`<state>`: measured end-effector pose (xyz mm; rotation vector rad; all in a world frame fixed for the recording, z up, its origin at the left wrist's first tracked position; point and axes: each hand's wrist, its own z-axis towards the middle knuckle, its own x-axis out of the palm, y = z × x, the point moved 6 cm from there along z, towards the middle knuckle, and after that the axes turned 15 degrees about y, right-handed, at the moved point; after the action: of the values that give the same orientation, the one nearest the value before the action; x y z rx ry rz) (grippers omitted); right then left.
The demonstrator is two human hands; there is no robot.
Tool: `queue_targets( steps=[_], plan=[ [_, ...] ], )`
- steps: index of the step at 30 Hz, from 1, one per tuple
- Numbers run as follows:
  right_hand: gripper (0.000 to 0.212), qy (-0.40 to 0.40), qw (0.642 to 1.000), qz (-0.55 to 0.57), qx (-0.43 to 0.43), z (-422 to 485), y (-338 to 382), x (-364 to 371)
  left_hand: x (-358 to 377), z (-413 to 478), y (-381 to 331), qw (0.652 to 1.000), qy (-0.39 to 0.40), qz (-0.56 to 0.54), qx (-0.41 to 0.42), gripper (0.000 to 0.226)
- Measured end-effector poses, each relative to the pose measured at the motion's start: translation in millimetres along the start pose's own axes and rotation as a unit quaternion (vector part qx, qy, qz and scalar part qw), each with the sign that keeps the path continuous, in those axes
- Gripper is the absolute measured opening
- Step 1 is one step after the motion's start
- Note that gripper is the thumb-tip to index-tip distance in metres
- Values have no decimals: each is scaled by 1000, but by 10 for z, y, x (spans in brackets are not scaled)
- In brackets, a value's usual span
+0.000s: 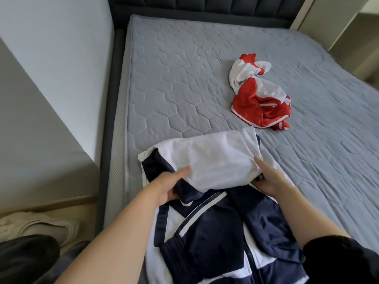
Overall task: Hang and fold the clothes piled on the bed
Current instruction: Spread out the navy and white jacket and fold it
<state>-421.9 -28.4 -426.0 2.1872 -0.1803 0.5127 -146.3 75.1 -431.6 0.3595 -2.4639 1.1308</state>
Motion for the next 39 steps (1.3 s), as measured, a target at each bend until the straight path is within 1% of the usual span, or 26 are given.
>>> queue_targets(
  steps=[2,5,8,10,11,12,13,14,15,16,17,18,19,20,21,22,23,25,26,27,28,29,30,34,37,39],
  plan=[
    [18,7,1000,21,-7,0,-19,-24,65,3,121,997,39,64,-26,33],
    [18,-4,997,48,-55,13,2,-102,34,-14,140,999,34,-6,26,30],
    [20,-20,994,57,-91,11,-23,-120,35,-61,116,999,30,-2,45,33],
    [22,-40,995,31,-88,2,-78,-110,16,-102,118,998,7,55,18,35],
    [21,-70,994,-18,-86,-35,-77,-112,7,-140,88,994,2,112,-19,30],
    [20,-121,983,-109,-87,-104,-28,-125,16,-206,32,976,6,200,-81,26],
    [23,-187,950,-230,-101,-188,68,-146,2,-284,-30,937,7,305,-172,31],
    [23,-254,893,-348,-129,-282,191,-135,-44,-364,-133,876,-12,408,-256,42],
    [23,-293,840,-425,-170,-368,300,-68,-87,-412,-316,816,-65,497,-289,48],
    [27,-298,802,-472,-211,-426,374,50,-93,-404,-558,766,-141,574,-251,45],
    [31,-280,774,-509,-252,-435,422,187,-41,-364,-799,729,-221,628,-160,39],
    [34,-251,750,-543,-281,-417,449,348,92,-346,-985,702,-280,652,-55,32],
    [37,-216,730,-575,-299,-377,455,512,272,-346,-1094,682,-309,660,60,25],
    [38,-179,713,-602,-311,-328,445,689,463,-340,-1134,661,-307,665,161,22],
    [40,-143,696,-628,-317,-274,421,866,609,-267,-1102,633,-281,686,224,22],
    [41,-107,683,-649,-318,-205,394,1033,691,-144,-1010,607,-249,716,239,29],
    [42,-72,674,-666,-310,-124,350,1172,678,-3,-884,594,-226,742,213,42],
    [45,-10,658,-706,-262,74,198,1337,470,216,-634,608,-203,759,119,59],
    [48,16,639,-734,-227,183,92,1362,334,286,-503,621,-195,754,87,62],
    [51,35,607,-769,-195,286,-16,1350,216,339,-372,631,-186,750,65,63],
    [54,47,573,-801,-168,376,-101,1298,128,371,-264,636,-180,748,57,63],
    [56,49,549,-822,-146,460,-134,1210,66,386,-194,636,-181,748,58,63],
    [57,37,543,-829,-127,537,-111,1090,22,394,-162,634,-191,746,66,64],
    [58,-87,583,-806,-56,691,210,453,30,375,-180,627,-236,736,97,64],
    [60,-112,597,-795,3,719,257,270,40,370,-227,620,-254,737,92,64],
    [60,-135,610,-781,4,736,258,344,48,366,-289,614,-260,740,89,64]
  ],
)
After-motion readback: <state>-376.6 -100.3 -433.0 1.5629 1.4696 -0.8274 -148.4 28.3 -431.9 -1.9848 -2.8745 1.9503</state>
